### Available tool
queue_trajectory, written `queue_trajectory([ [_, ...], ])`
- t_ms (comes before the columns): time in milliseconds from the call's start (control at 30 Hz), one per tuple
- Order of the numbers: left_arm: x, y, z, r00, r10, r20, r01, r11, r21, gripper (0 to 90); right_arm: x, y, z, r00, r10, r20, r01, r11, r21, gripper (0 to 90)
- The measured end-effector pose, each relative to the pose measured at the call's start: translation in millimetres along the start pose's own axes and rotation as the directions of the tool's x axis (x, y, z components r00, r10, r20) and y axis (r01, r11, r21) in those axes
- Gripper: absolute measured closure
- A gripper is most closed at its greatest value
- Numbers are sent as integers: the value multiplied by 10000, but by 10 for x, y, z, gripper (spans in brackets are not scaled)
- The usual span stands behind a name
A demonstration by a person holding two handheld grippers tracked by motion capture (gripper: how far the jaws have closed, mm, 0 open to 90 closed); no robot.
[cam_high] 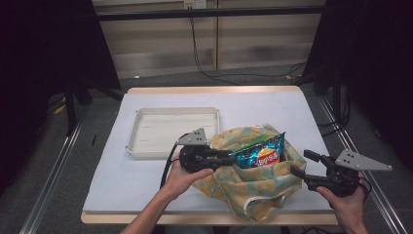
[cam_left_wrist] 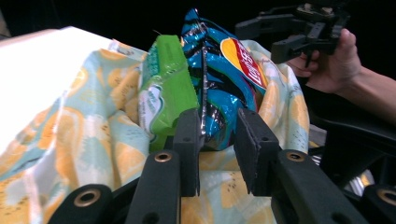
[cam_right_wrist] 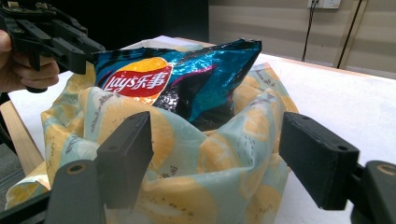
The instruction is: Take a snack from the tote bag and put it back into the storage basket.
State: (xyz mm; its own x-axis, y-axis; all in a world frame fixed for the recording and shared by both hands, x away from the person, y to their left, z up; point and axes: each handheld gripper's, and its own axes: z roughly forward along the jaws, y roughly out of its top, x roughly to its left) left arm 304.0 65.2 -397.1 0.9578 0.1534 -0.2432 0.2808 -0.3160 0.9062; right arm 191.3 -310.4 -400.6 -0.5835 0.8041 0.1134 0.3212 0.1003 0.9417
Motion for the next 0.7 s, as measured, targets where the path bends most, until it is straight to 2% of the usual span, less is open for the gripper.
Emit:
queue_trajectory([
  [233,30,31,102,9991,-317,284,325,9991,-268,677,17,12,2,10000,-48,30,48,10000,-29,251],
  [367,19,79,136,9996,-243,149,244,9997,-87,608,18,-8,13,10000,-54,-1,54,10000,47,251],
  [400,37,86,158,9986,-477,240,484,9985,-267,568,6,-26,6,10000,-82,-2,82,9999,69,250],
  [433,49,91,174,9983,-538,227,544,9982,-246,558,2,-31,3,10000,-75,-26,75,9999,68,249],
  [500,62,95,208,9982,-544,263,547,9984,-112,502,1,-34,4,10000,-5,-31,6,10000,70,249],
  [533,62,95,289,9991,-395,145,394,9992,91,486,-3,-34,4,10000,0,-16,0,10000,74,248],
  [567,54,96,322,9988,-465,151,462,9988,179,474,-3,-34,5,10000,-12,-24,13,10000,92,248],
  [633,20,104,363,9998,-216,46,214,9992,323,460,1,-37,9,10000,-50,-40,50,9999,100,247],
  [700,23,114,364,9995,-308,101,306,9993,211,448,6,-42,14,10000,-58,-52,59,9999,129,247],
])
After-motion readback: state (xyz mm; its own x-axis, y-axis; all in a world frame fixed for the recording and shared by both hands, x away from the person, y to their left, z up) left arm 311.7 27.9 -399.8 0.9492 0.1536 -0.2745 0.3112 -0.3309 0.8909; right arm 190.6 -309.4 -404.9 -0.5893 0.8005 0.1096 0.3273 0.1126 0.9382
